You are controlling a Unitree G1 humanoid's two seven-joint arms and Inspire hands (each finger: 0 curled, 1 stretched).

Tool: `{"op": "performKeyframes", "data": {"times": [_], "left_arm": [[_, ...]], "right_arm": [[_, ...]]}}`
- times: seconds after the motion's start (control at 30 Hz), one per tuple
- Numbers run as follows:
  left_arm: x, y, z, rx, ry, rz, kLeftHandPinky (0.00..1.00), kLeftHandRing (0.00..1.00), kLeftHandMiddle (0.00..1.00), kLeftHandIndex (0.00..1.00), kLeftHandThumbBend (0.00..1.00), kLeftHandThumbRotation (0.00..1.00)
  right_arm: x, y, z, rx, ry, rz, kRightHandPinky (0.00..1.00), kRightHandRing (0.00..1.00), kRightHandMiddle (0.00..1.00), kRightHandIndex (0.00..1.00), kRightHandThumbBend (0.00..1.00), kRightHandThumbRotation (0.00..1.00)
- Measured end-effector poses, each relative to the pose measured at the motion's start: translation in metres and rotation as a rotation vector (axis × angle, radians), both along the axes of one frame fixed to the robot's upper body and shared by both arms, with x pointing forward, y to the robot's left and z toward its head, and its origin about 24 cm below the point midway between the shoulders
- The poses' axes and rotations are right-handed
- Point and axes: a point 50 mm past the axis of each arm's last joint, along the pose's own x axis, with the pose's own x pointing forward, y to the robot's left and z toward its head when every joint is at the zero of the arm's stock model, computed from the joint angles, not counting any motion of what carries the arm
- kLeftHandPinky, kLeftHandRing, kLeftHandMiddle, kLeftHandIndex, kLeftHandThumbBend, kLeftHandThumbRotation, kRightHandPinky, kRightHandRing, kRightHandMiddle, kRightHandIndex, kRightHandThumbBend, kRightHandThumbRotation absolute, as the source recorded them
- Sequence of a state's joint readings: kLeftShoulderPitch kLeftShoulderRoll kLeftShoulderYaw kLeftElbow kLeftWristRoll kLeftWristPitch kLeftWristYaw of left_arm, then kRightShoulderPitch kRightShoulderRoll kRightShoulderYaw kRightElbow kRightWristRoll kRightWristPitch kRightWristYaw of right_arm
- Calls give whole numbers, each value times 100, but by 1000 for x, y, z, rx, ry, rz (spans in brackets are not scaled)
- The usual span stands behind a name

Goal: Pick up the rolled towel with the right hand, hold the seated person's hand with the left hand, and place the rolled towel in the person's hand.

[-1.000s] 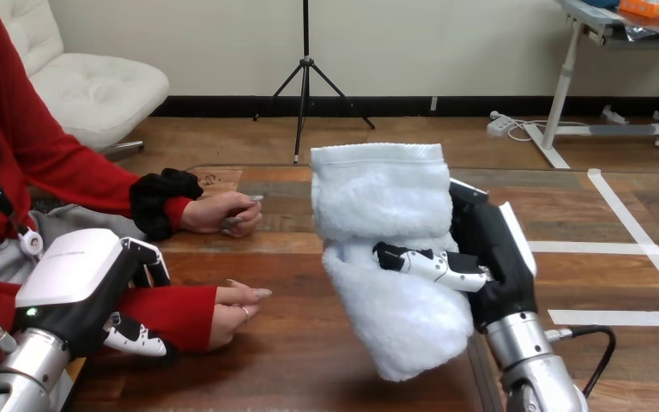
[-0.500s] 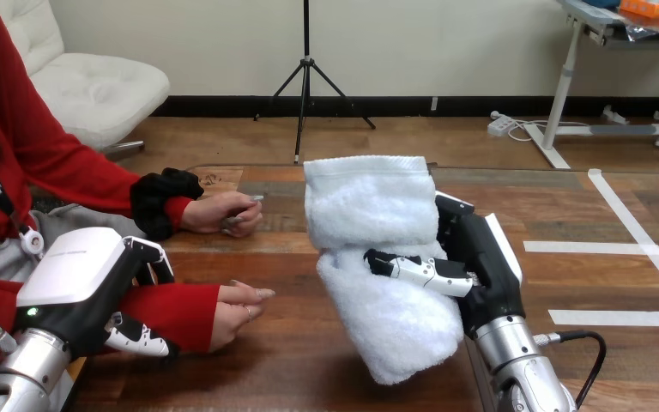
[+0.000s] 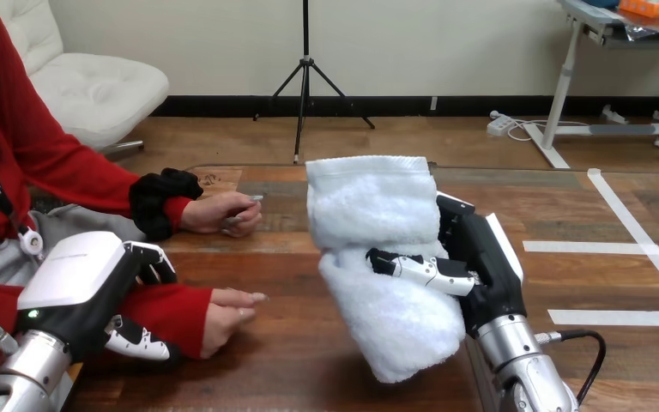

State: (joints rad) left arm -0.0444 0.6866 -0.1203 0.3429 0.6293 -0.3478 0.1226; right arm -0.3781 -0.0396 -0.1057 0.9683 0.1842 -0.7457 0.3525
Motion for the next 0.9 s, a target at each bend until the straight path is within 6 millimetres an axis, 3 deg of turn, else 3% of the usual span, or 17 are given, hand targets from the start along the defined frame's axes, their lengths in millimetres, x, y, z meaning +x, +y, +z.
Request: {"op": "performKeyframes", "data": {"times": [0.9], "left_arm": [[0, -2, -1, -19, 4, -2, 32, 38, 43, 45, 93, 0]], "right_arm": [[6, -12, 7, 41, -35, -18, 35, 38, 45, 44, 79, 0]]}}
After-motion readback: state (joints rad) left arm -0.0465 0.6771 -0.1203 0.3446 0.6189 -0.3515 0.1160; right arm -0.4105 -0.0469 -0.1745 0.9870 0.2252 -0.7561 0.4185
